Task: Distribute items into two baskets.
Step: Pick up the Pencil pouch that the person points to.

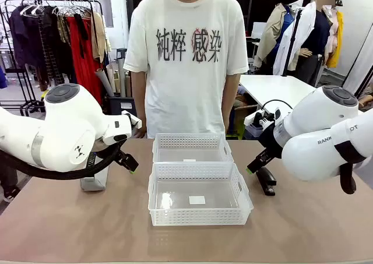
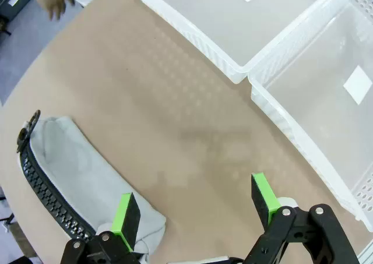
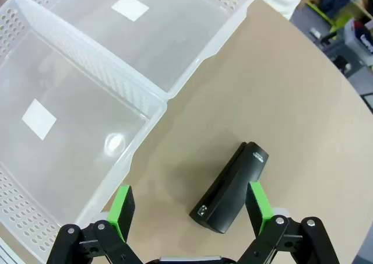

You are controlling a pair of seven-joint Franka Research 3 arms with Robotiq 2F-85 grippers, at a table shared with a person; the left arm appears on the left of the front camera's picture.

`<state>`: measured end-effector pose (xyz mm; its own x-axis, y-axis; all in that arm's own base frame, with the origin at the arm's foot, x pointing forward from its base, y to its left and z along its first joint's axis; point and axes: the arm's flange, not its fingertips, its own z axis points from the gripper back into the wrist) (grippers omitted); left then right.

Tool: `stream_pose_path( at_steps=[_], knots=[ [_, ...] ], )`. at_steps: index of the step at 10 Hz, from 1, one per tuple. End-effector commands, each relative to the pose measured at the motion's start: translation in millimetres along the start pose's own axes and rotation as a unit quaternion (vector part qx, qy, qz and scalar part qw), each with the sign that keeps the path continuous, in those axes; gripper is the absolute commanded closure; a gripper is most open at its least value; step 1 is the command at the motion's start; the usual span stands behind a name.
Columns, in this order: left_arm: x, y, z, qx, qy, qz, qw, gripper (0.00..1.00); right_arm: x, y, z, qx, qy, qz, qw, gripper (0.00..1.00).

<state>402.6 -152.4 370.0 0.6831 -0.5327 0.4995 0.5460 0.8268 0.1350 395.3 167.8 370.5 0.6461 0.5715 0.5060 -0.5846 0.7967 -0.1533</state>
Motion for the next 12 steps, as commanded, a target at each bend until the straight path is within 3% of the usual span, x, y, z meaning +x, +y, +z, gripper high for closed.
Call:
stream_pose_path(
  at_steps=[1,12],
  knots=[
    [0.1,0.0,0.2,0.0,0.0,0.0,1.0,0.0,0.0,0.0,0.0,0.0,0.0,0.0,1.0,0.0],
    [0.1,0.0,0.2,0.0,0.0,0.0,1.0,0.0,0.0,0.0,0.0,0.0,0.0,0.0,1.0,0.0]
  ],
)
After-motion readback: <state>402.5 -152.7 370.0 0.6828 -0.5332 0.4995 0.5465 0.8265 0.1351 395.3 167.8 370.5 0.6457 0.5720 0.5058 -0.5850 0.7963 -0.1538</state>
